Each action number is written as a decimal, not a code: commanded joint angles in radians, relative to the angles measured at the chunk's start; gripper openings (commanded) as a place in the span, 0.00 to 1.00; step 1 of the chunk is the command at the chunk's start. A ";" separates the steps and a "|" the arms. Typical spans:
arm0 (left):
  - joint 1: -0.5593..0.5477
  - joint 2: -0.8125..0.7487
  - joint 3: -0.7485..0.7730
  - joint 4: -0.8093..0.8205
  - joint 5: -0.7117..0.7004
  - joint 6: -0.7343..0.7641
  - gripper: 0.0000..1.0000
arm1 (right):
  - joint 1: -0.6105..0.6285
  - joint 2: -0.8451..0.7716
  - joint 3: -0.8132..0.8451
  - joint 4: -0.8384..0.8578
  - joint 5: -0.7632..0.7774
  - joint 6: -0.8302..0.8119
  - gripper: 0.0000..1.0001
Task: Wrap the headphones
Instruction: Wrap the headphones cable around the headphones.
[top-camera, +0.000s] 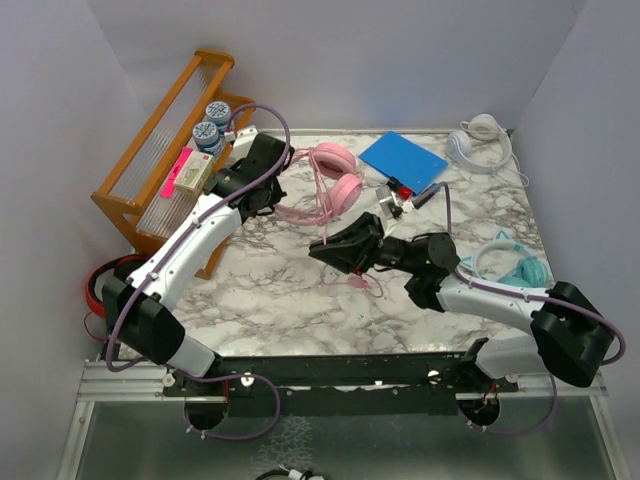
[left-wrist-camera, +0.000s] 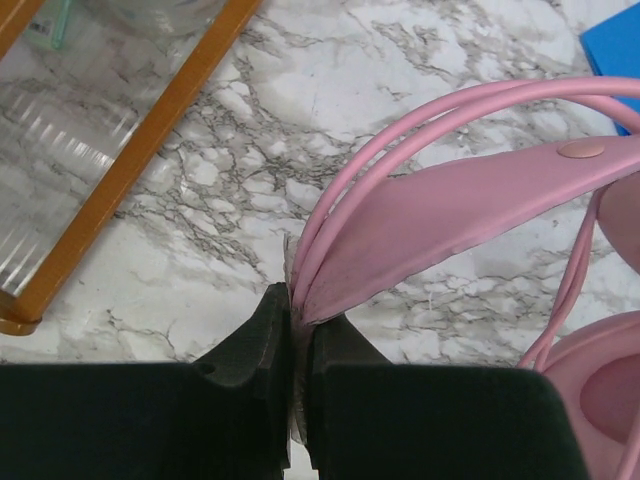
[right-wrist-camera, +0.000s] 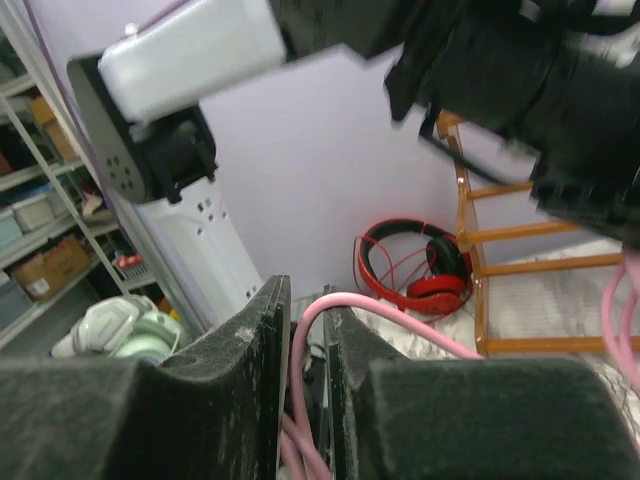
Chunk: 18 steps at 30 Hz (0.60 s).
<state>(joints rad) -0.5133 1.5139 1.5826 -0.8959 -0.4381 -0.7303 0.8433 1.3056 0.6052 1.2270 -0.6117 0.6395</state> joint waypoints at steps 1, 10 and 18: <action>0.012 -0.141 -0.162 0.384 -0.118 -0.019 0.00 | 0.019 0.035 0.122 0.013 0.030 0.074 0.22; 0.006 -0.209 -0.269 0.463 -0.202 0.171 0.00 | 0.006 -0.034 0.317 -0.388 0.185 -0.069 0.16; -0.010 -0.302 -0.464 0.656 -0.192 0.393 0.00 | -0.076 -0.119 0.393 -0.604 0.201 -0.076 0.18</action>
<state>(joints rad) -0.5133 1.2510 1.1942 -0.4072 -0.5770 -0.4850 0.7986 1.2472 0.9237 0.7277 -0.4309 0.5827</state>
